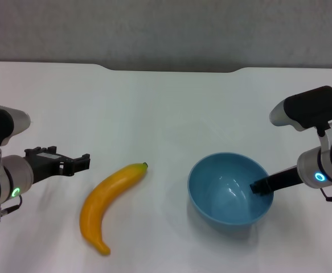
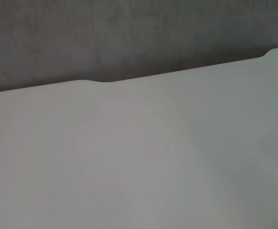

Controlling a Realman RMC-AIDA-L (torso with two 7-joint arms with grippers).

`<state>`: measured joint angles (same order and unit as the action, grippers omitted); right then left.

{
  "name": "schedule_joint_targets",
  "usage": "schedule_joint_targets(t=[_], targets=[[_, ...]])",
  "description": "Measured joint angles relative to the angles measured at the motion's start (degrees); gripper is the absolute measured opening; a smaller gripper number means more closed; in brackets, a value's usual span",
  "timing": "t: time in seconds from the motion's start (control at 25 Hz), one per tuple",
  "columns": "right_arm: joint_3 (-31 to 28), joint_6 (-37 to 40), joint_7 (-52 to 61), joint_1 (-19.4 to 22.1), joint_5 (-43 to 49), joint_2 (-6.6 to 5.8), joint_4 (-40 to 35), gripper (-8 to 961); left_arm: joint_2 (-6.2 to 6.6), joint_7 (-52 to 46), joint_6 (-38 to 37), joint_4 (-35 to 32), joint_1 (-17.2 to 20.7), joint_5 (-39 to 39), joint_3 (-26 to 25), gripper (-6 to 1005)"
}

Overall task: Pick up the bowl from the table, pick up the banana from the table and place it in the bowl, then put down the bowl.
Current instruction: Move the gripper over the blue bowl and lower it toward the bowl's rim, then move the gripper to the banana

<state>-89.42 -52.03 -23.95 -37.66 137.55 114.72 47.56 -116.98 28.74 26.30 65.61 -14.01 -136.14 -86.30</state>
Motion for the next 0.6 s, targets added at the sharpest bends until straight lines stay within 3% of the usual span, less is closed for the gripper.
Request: schedule_joint_targets(t=[0.28,0.6], targets=[[-0.16,0.99,-0.37,0.46,-0.01,0.12,0.43,62,0.00,0.01,-0.41,-0.55,-0.05,0.08,0.00,878],[-0.29,1.05,-0.19,1.02,0.00,0.15,1.39,52,0.00,-0.19,-0.80,-2.68,-1.27,0.38,0.00,878]])
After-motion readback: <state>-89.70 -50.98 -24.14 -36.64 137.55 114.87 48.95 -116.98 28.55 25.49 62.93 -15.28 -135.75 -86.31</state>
